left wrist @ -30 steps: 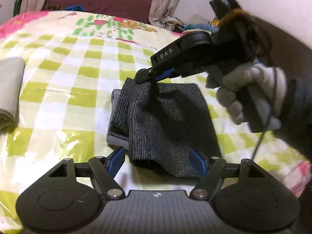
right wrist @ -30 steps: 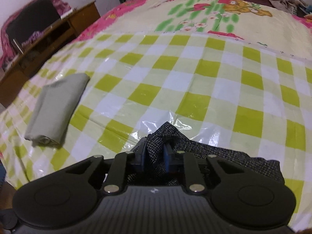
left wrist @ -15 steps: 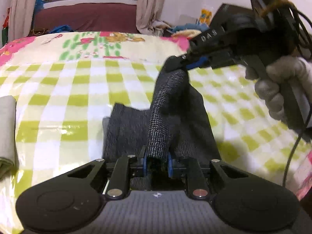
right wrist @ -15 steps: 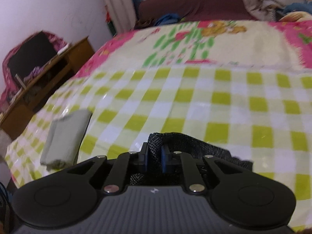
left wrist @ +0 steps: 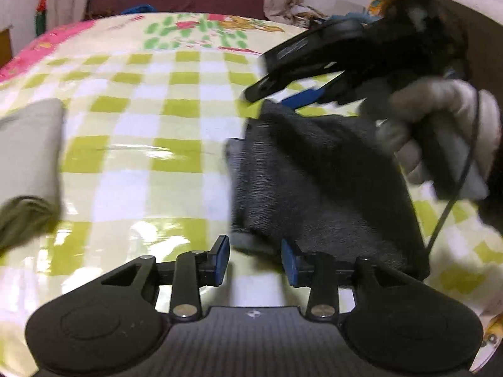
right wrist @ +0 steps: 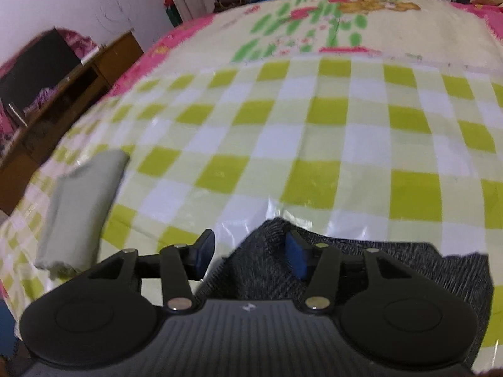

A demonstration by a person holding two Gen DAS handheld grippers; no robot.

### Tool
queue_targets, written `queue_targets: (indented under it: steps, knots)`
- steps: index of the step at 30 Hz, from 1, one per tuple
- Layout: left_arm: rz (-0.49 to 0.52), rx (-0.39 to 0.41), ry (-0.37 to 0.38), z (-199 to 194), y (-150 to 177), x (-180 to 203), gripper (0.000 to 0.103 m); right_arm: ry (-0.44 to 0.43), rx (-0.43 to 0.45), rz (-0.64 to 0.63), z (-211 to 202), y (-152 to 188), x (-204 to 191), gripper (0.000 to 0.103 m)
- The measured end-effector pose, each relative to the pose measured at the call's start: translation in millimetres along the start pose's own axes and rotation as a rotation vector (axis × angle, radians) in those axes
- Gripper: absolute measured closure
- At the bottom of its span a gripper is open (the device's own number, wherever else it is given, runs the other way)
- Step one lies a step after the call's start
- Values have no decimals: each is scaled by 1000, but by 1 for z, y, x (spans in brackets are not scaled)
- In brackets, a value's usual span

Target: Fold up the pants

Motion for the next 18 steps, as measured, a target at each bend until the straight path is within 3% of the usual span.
queue_targets:
  steps: [4, 6, 9, 13, 15, 18]
  knots:
    - [34, 75, -65, -25, -14, 0, 51, -22, 120, -24, -47, -7, 0, 52]
    - [52, 115, -56, -28, -26, 5, 51, 29, 156, -66, -63, -3, 1, 51]
    - [101, 155, -43, -12, -45, 21, 51, 116, 139, -132, -70, 15, 5, 51]
    - [91, 118, -49, 36, -56, 25, 51, 163, 83, -49, -51, 43, 28, 51]
    - [69, 73, -77, 57, -50, 19, 45, 161, 21, 4, -29, 61, 45, 52]
    - [5, 52, -63, 66, -40, 5, 35, 143, 50, 4, -15, 70, 52, 51]
Point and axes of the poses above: each gripper's, at about its wrist camera, not at the fingertips, and z roughly the way its jaws point, x to its right, y to its underside, the point moved 2 cm from there along z, roughly the way its jaws point, and after that the axes turned 1 degree about y, right-handed, at the moved point
